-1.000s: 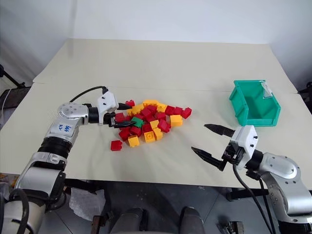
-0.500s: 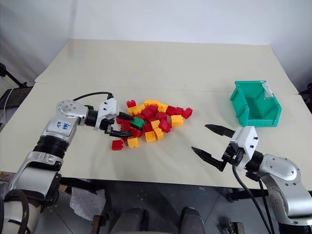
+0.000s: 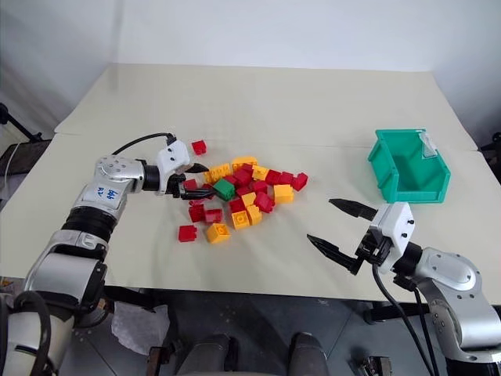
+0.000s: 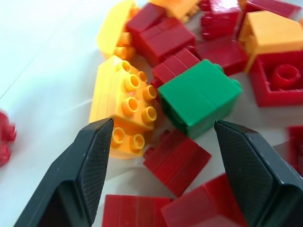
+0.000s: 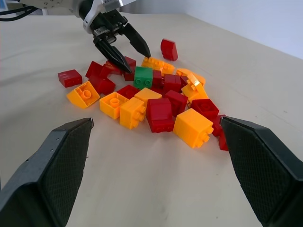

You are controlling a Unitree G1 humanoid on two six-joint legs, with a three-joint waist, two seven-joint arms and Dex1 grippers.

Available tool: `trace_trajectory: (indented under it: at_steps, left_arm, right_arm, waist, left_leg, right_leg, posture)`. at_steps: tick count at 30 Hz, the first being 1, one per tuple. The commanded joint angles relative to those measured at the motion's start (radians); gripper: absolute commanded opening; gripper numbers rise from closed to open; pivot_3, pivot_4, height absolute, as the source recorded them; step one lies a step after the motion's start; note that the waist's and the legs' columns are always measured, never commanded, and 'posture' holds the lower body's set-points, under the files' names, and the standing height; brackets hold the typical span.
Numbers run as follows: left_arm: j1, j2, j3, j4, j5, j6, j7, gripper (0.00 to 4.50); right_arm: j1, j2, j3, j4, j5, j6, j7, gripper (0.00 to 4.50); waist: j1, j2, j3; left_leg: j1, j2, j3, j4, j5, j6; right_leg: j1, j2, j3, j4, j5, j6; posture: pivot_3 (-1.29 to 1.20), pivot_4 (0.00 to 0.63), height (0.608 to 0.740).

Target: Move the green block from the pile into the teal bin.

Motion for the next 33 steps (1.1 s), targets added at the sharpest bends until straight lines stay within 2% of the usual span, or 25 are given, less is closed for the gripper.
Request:
trace_trajectory:
  at_steps: [1, 9, 15, 22, 27, 33]
  left_arm:
    - [0.014, -0.025, -0.022, 0.022, 0.009, -0.027, -0.065, 3.61]
    - [0.02, -0.068, -0.016, 0.034, 0.01, -0.059, -0.103, 3.61]
    - [-0.02, -0.101, -0.007, 0.108, 0.052, -0.065, 0.049, 3.61]
    - [-0.013, -0.13, 0.019, 0.079, 0.028, 0.007, 0.046, 3.61]
    - [0.001, -0.128, 0.023, 0.059, 0.034, 0.047, 0.073, 2.56]
    - [0.032, -0.128, 0.057, -0.01, -0.028, 0.058, 0.011, 2.55]
  right_arm:
    - [-0.004, 0.005, -0.011, -0.03, 0.006, -0.021, -0.006, 4.5]
    - [0.002, 0.007, -0.009, -0.039, 0.005, -0.017, -0.012, 4.5]
    - [0.013, 0.008, -0.01, -0.052, 0.006, -0.014, -0.025, 4.5]
    - [0.024, 0.01, -0.012, -0.064, 0.007, -0.014, -0.036, 4.5]
    - [0.034, 0.013, -0.01, -0.07, 0.007, -0.017, -0.042, 4.5]
    - [0.039, 0.015, -0.005, -0.071, 0.003, -0.019, -0.041, 4.5]
  waist:
    - [0.003, 0.0, 0.0]
    - [-0.009, -0.001, 0.0]
    - [-0.002, -0.001, 0.001]
    - [-0.002, -0.001, 0.001]
    - [-0.002, -0.001, 0.001]
    - [-0.003, -0.001, 0.001]
  left_leg:
    - [0.0, 0.0, 0.0, 0.0, 0.0, 0.0]
    - [-0.001, 0.0, 0.001, -0.001, 0.0, 0.0]
    - [-0.001, 0.0, 0.001, 0.0, 0.0, 0.0]
    - [-0.001, 0.0, 0.001, 0.0, 0.0, 0.0]
    - [-0.001, 0.0, 0.001, 0.0, 0.0, 0.0]
    - [-0.001, 0.0, 0.001, 0.0, 0.0, 0.0]
  right_leg:
    - [0.0, 0.0, 0.0, 0.0, 0.0, 0.0]
    - [-0.002, 0.0, 0.0, 0.0, 0.0, 0.0]
    - [-0.002, 0.0, 0.0, 0.0, 0.0, 0.0]
    - [-0.002, 0.0, 0.0, 0.0, 0.0, 0.0]
    - [-0.002, 0.0, 0.0, 0.0, 0.0, 0.0]
    - [-0.002, 0.0, 0.0, 0.0, 0.0, 0.0]
  posture:
    - [0.0, 0.15, 0.74]
    - [0.0, 0.15, 0.74]
    - [0.0, 0.15, 0.74]
    - [0.0, 0.15, 0.74]
    - [0.0, 0.15, 0.74]
    - [0.0, 0.15, 0.74]
